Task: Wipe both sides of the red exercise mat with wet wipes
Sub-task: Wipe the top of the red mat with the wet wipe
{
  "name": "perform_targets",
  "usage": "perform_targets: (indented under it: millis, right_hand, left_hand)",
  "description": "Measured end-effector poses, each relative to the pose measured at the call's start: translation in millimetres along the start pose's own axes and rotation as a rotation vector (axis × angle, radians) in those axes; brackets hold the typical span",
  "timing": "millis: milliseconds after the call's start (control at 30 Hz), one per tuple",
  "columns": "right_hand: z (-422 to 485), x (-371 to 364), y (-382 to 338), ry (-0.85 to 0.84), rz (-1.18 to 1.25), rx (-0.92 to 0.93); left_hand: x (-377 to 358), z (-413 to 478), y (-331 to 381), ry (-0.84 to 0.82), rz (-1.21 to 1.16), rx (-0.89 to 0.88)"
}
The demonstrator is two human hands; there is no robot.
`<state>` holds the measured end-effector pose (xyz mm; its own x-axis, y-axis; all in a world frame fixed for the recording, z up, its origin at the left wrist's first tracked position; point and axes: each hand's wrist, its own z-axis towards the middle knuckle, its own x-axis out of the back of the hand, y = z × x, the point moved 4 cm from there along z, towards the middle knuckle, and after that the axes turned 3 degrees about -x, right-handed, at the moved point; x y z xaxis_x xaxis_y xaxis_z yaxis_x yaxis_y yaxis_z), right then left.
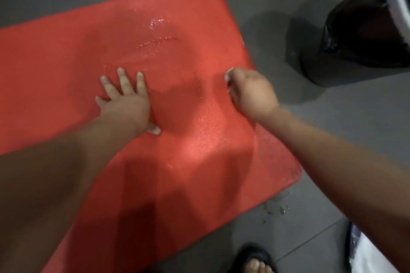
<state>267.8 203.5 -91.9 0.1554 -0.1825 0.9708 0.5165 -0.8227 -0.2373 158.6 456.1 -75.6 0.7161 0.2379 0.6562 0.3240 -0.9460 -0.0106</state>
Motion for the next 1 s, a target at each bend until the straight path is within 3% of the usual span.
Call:
perform_targets:
  millis: [67,100,267,400,600,667,733,800,867,1000]
  right_hand:
    - [16,8,26,0.113,-0.014,-0.242]
    - [19,6,23,0.136,-0.028,-0.274]
    - [-2,-16,-34,0.040,0.034,0.026]
    - [8,-6,-15,-0.070,0.037,0.181]
    - [45,5,22,0.148,-0.011,-0.273]
    - [40,-6,-10,0.152,-0.013,-0.149]
    - [21,-19,-44,0.009,0.029,0.149]
    - [12,-18,-45,-0.126,0.017,0.308]
    - [28,-7,-15,-0.074,-0.015,0.178]
    - [61,13,38,0.130,-0.046,-0.294]
  left_hand:
    - [-1,5,2,-0.025,0.001,0.010]
    - [-1,7,3,-0.034,0.002,0.016]
    - [-2,13,4,-0.072,0.002,0.052]
    - [0,16,4,-0.098,-0.015,0.053]
    - [0,22,4,-0.157,-0.015,0.103]
    - [-1,22,5,-0.167,-0.027,0.117]
    - [-1,22,4,-0.171,-0.035,0.119]
    - [0,21,4,-0.173,-0.047,0.107]
    - [1,20,3,-0.168,-0.051,0.099]
    - [1,18,2,-0.167,-0.044,0.115]
